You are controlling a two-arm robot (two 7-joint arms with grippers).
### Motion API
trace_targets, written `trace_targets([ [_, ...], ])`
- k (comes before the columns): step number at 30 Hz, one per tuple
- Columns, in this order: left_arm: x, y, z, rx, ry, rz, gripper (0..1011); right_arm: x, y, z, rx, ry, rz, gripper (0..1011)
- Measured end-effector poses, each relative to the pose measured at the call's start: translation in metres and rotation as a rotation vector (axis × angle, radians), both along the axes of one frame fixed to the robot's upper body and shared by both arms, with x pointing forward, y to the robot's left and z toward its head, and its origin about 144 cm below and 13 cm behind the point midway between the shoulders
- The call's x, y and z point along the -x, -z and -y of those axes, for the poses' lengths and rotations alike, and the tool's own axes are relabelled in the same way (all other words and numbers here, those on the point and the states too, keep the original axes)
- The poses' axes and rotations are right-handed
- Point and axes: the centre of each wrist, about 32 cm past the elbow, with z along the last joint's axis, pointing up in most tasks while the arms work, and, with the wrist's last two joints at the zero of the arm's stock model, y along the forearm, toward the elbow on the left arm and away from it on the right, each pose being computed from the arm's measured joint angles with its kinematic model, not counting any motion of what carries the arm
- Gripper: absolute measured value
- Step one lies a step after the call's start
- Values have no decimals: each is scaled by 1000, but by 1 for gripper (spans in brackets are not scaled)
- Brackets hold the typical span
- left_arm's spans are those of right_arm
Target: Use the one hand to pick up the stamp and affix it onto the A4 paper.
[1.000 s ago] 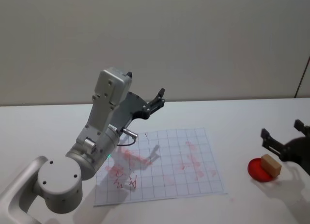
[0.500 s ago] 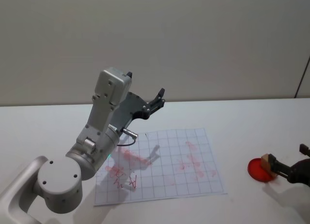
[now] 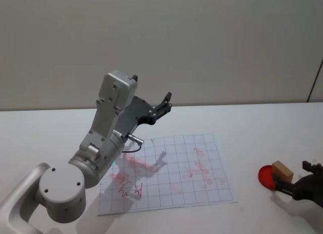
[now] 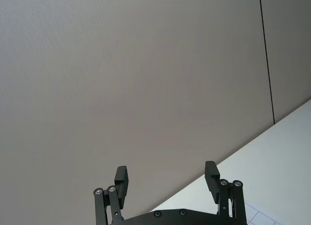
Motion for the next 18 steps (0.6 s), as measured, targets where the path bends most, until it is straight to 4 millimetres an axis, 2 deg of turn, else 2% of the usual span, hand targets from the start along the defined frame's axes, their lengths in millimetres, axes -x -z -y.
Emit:
trace_targets([
  [7, 0, 0, 0, 0, 0, 0, 1001, -6, 4, -2, 12, -19, -22, 994],
  [18, 0, 0, 0, 0, 0, 0, 1001, -11, 6, -4, 22, -34, -38, 728],
])
